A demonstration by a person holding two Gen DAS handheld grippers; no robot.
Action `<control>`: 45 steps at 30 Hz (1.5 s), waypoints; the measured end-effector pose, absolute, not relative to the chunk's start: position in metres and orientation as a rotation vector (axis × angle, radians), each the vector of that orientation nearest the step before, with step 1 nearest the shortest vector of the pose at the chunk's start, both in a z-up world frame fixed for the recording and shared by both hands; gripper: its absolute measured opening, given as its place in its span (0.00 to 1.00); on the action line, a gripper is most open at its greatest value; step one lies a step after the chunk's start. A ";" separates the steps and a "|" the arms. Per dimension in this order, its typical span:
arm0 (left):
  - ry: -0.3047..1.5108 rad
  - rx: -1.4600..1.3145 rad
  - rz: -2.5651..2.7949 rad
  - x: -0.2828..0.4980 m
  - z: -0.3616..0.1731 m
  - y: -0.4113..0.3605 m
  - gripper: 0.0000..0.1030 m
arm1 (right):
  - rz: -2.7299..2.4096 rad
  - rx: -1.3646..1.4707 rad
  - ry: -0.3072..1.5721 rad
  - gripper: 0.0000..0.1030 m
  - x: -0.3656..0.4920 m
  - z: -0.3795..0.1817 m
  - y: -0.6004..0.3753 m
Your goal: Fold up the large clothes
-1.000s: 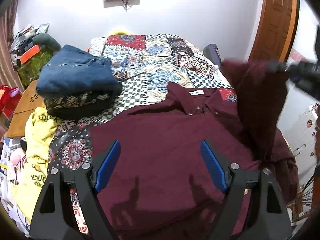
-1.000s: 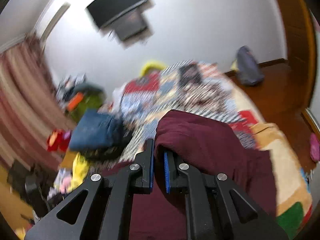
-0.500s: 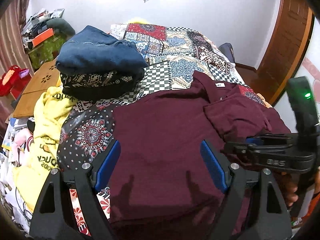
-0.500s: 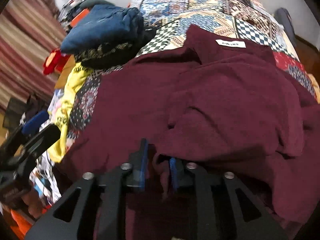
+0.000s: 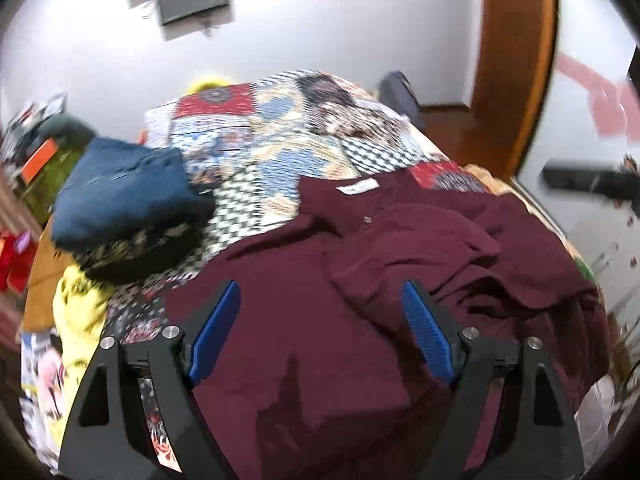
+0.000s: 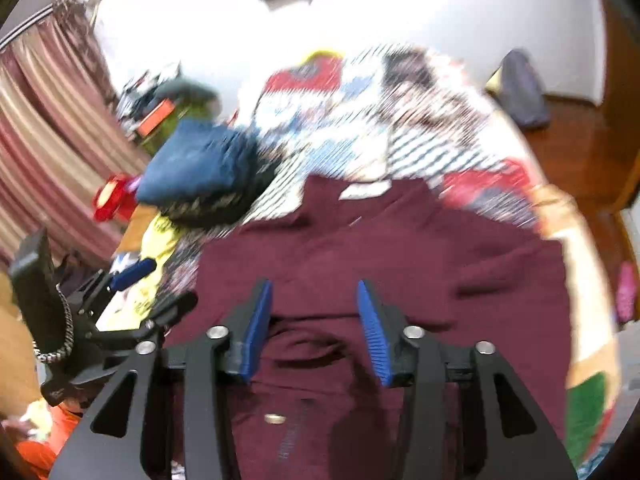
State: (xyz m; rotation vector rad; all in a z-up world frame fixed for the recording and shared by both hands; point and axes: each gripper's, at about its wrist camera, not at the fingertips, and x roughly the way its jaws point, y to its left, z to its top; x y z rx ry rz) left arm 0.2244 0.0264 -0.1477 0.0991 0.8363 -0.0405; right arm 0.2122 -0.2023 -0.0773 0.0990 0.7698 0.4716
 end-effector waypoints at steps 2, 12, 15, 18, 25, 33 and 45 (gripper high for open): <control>0.864 0.130 -0.063 0.231 -0.154 0.015 0.80 | 0.393 0.054 0.729 0.51 0.207 -0.070 -0.222; 0.907 0.261 -0.205 0.264 -0.167 -0.057 0.80 | 0.123 -0.095 0.734 0.61 0.197 -0.094 -0.290; 0.932 0.289 -0.262 0.276 -0.174 -0.083 0.81 | 0.105 -0.029 0.798 0.61 0.205 -0.115 -0.304; 1.010 0.338 -0.261 0.293 -0.196 -0.101 0.81 | 0.093 0.048 0.872 0.61 0.215 -0.140 -0.312; 1.122 0.416 -0.222 0.312 -0.243 -0.109 0.81 | 0.131 0.137 0.983 0.61 0.221 -0.179 -0.314; 1.034 0.271 -0.157 0.325 -0.217 -0.077 0.18 | 0.089 0.000 0.997 0.63 0.215 -0.199 -0.297; 0.812 -0.017 -0.043 0.284 -0.134 0.026 0.09 | 0.132 0.048 0.943 0.63 0.216 -0.174 -0.296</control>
